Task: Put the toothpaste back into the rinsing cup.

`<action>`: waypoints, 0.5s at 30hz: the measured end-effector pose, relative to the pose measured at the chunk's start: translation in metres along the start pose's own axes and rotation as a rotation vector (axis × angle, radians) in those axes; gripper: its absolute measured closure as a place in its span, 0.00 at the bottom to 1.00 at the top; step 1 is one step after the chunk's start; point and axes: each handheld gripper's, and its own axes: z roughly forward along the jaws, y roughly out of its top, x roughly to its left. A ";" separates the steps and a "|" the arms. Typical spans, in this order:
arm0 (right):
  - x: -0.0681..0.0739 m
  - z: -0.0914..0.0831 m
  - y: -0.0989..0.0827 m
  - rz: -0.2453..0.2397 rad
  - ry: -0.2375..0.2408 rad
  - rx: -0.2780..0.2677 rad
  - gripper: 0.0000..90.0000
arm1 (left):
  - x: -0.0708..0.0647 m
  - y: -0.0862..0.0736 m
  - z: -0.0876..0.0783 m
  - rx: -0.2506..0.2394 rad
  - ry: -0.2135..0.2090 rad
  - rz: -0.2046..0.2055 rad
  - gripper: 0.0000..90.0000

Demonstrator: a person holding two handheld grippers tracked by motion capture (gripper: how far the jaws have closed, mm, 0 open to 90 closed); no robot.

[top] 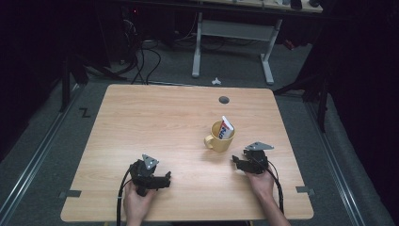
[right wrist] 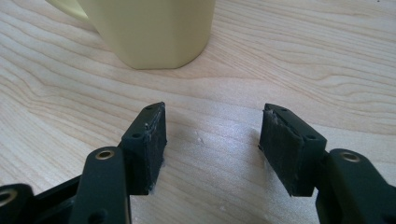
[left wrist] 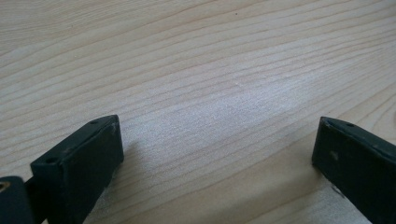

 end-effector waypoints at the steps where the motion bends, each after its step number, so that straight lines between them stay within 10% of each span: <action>1: 0.000 0.000 0.000 -0.003 -0.002 -0.001 0.46 | 0.000 0.000 0.000 0.000 0.000 0.000 0.02; 15: 0.002 0.001 -0.004 -0.021 -0.023 -0.024 0.43 | 0.000 0.000 0.000 0.000 0.000 0.000 0.02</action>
